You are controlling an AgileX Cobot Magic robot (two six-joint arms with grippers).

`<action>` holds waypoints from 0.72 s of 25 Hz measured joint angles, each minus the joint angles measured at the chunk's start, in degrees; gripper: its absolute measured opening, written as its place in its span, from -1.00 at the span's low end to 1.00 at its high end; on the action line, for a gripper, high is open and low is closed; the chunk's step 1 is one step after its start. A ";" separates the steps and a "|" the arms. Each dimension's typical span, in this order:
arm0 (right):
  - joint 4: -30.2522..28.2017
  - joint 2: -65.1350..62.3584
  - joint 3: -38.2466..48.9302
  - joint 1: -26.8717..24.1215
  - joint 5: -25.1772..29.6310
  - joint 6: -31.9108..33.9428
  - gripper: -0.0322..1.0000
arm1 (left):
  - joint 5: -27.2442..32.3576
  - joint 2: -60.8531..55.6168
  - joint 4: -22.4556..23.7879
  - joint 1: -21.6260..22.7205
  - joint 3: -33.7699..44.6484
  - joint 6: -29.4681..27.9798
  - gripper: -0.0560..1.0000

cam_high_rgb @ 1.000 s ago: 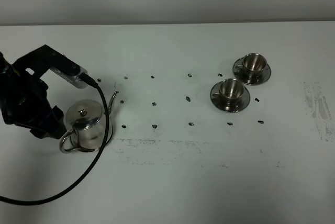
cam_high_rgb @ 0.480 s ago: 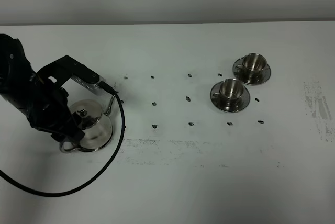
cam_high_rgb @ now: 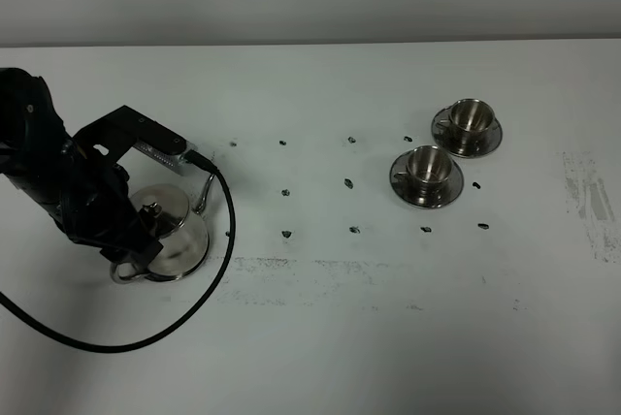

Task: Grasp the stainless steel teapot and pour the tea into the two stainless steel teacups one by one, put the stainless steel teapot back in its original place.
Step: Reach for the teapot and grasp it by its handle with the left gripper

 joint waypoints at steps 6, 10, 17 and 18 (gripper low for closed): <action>0.00 0.00 0.00 0.00 0.00 0.00 -0.48 | -1.91 0.99 0.48 -0.12 0.00 0.70 0.17; 0.00 0.00 0.02 0.00 0.00 0.00 -0.48 | -3.14 1.49 0.66 -1.06 0.00 0.70 0.17; 0.00 0.00 0.02 0.00 0.00 0.00 -0.48 | -4.01 2.26 0.77 -2.21 0.00 0.77 0.17; 0.00 0.00 0.02 0.00 0.00 0.00 -0.48 | -4.01 2.63 0.77 -2.26 0.00 0.77 0.17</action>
